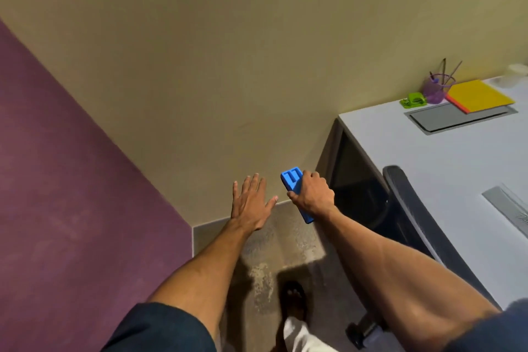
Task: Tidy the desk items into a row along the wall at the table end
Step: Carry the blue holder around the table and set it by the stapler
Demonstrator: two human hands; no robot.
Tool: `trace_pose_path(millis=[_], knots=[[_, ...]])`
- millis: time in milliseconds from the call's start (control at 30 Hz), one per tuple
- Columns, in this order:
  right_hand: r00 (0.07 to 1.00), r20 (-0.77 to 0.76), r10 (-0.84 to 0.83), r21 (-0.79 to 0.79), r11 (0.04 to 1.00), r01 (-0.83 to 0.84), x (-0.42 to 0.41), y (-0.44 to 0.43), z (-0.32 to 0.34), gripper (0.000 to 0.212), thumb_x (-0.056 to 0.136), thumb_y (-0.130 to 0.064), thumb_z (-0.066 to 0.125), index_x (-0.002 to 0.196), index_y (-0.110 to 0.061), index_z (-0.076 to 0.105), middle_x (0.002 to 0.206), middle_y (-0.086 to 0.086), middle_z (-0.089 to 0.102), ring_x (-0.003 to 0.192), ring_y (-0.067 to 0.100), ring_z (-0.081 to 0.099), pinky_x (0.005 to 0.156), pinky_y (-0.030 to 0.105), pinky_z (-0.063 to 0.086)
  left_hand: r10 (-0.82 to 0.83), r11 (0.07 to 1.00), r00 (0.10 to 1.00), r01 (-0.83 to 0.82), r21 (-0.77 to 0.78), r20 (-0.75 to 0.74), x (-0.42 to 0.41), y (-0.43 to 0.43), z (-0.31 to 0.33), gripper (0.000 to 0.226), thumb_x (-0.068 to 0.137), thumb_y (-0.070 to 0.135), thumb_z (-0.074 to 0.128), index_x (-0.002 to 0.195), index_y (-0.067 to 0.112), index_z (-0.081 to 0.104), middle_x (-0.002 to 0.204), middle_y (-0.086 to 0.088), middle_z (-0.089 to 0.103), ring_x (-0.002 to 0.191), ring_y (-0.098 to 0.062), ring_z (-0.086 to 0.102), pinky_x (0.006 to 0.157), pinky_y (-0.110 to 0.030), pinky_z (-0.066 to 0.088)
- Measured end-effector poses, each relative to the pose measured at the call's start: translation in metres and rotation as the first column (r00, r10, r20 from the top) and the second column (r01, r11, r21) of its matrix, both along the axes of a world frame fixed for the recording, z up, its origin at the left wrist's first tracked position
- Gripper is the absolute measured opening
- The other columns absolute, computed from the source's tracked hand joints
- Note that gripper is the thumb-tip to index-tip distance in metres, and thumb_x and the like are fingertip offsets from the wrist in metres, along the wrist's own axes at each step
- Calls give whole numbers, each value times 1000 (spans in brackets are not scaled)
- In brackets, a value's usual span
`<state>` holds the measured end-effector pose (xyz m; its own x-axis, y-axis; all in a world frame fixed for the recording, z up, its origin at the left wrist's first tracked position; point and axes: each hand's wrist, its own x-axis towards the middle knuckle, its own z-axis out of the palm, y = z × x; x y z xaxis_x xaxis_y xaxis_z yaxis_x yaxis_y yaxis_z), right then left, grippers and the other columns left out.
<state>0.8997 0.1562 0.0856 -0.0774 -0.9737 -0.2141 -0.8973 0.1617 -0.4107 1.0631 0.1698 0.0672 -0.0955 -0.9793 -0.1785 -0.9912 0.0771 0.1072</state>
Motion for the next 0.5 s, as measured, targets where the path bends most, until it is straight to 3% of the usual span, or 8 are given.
trace_pose_path(millis=[267,500], knots=[[968,21,-250,-34,967,251,-47,-168,6,66,83,-46,66,133,-10,42,127,12,52,116,30,54,89,44,49,-203,979,979,203,6,-7,-58,-194,1,69,98,57,25,154,18,15,163,-6,10,151,-25,8,121,-51,-1],[908,33,-417,10,909,417,-108,-233,8,62,85,-42,63,133,-10,39,128,13,49,118,32,50,90,44,47,-386,923,923,386,-2,2,-118,-288,5,69,98,57,24,154,18,15,163,-6,10,151,-25,8,121,-51,-1]])
